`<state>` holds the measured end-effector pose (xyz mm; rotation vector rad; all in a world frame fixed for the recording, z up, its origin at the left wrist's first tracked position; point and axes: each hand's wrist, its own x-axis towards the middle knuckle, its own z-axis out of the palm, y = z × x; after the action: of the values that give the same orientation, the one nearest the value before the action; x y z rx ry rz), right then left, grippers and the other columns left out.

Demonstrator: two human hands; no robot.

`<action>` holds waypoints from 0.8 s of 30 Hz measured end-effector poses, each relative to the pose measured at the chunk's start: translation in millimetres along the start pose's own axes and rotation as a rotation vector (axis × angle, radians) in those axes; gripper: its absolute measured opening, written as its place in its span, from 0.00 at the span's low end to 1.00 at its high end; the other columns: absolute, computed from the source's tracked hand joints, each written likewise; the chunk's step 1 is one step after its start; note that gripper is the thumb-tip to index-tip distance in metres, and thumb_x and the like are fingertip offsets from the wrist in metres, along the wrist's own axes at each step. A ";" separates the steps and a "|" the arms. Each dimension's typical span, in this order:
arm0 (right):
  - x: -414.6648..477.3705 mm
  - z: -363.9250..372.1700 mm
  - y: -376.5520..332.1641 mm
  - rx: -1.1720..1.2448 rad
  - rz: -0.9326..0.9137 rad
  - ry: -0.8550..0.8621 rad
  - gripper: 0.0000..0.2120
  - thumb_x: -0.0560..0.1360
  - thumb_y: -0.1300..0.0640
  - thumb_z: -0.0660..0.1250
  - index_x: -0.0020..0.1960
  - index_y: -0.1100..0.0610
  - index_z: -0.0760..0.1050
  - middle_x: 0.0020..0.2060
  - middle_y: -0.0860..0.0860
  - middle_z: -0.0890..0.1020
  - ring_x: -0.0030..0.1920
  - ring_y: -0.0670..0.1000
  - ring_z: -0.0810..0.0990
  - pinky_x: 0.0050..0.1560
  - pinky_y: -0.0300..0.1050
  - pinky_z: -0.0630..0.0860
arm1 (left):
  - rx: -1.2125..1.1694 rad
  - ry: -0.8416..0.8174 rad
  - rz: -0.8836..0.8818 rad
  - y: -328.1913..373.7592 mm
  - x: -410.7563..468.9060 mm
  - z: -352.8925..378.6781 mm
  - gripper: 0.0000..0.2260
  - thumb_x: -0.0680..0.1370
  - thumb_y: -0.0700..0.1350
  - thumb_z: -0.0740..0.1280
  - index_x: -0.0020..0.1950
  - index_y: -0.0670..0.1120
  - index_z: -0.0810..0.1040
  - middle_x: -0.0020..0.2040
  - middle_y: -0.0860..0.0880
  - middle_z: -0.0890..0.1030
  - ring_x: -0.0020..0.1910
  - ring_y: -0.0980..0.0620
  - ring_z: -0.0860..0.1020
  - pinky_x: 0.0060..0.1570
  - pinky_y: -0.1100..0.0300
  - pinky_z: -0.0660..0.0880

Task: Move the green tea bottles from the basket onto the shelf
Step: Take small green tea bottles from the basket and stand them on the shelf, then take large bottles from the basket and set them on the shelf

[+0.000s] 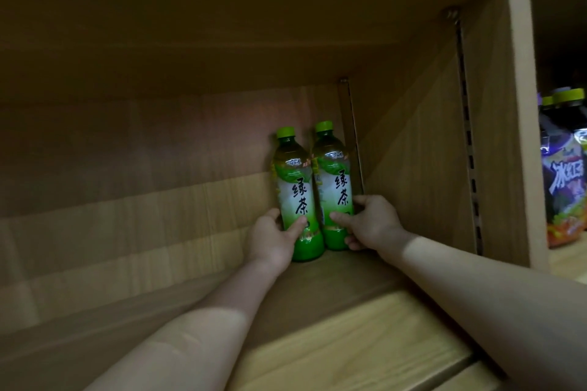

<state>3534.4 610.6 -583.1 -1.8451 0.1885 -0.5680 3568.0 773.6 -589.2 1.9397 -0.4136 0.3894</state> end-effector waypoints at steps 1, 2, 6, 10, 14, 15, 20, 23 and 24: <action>1.1 1.2 0.3 -0.019 -0.012 0.015 0.21 0.73 0.56 0.72 0.65 0.58 0.74 0.43 0.54 0.82 0.31 0.53 0.81 0.27 0.44 0.80 | 0.023 0.006 0.019 -0.1 -0.6 0.8 0.19 0.74 0.52 0.71 0.61 0.45 0.77 0.54 0.46 0.83 0.52 0.48 0.81 0.55 0.50 0.78; 1.6 2.5 0.8 -0.042 -0.025 0.033 0.20 0.73 0.55 0.72 0.64 0.57 0.75 0.44 0.54 0.82 0.33 0.54 0.82 0.28 0.45 0.81 | 0.046 0.012 0.036 0.0 -0.9 1.4 0.18 0.74 0.52 0.71 0.60 0.45 0.77 0.53 0.47 0.83 0.51 0.48 0.81 0.54 0.50 0.78; -2.2 3.0 -1.3 -0.168 -0.070 0.075 0.17 0.73 0.55 0.72 0.61 0.57 0.76 0.50 0.55 0.83 0.46 0.58 0.84 0.47 0.57 0.82 | 0.213 0.052 0.052 7.6 -1.0 2.3 0.17 0.73 0.55 0.71 0.56 0.47 0.78 0.49 0.47 0.84 0.47 0.47 0.81 0.48 0.52 0.78; -20.4 -10.0 -13.6 -0.251 -0.108 0.024 0.23 0.72 0.56 0.73 0.65 0.54 0.73 0.52 0.53 0.83 0.52 0.56 0.82 0.53 0.58 0.80 | 0.354 0.086 0.049 19.6 -7.4 1.6 0.19 0.74 0.56 0.69 0.60 0.47 0.74 0.51 0.46 0.83 0.49 0.45 0.80 0.41 0.57 0.73; -50.1 -28.3 -25.3 -0.100 -0.134 0.042 0.22 0.74 0.58 0.71 0.66 0.53 0.72 0.41 0.48 0.79 0.51 0.57 0.82 0.53 0.58 0.80 | 0.342 0.183 0.062 39.0 -15.7 -1.3 0.31 0.73 0.51 0.72 0.70 0.42 0.64 0.60 0.38 0.76 0.59 0.39 0.74 0.48 0.53 0.69; -60.5 -35.4 -28.4 -0.053 -0.123 0.040 0.20 0.74 0.58 0.71 0.64 0.53 0.73 0.40 0.49 0.79 0.48 0.58 0.83 0.51 0.58 0.81 | 0.331 0.224 0.080 46.1 -16.7 -2.2 0.33 0.72 0.50 0.72 0.72 0.43 0.62 0.60 0.37 0.74 0.60 0.38 0.73 0.52 0.52 0.69; -124.5 -93.9 -54.6 -0.092 -0.189 0.013 0.11 0.76 0.56 0.67 0.58 0.53 0.76 0.44 0.53 0.82 0.42 0.53 0.85 0.40 0.47 0.83 | 0.418 0.106 0.382 92.1 -35.2 2.7 0.19 0.76 0.44 0.66 0.66 0.46 0.69 0.59 0.41 0.73 0.56 0.41 0.74 0.52 0.51 0.72; -168.3 -143.8 -64.0 -0.217 -0.314 -0.001 0.06 0.77 0.55 0.66 0.52 0.51 0.80 0.39 0.52 0.83 0.37 0.48 0.84 0.36 0.41 0.82 | 0.479 0.050 0.561 128.5 -66.8 11.0 0.11 0.77 0.44 0.64 0.60 0.49 0.75 0.54 0.48 0.75 0.49 0.48 0.76 0.47 0.52 0.76; -184.9 -161.9 -63.0 -0.251 -0.345 -0.008 0.05 0.76 0.54 0.66 0.48 0.51 0.80 0.36 0.53 0.83 0.35 0.47 0.84 0.34 0.40 0.81 | 0.429 0.024 0.604 141.1 -84.9 16.4 0.09 0.77 0.45 0.63 0.57 0.50 0.77 0.51 0.50 0.77 0.47 0.51 0.76 0.46 0.54 0.77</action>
<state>3288.1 568.9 -538.6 -2.1415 -0.0712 -0.8039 3429.8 714.7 -519.7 2.1895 -0.9687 0.9520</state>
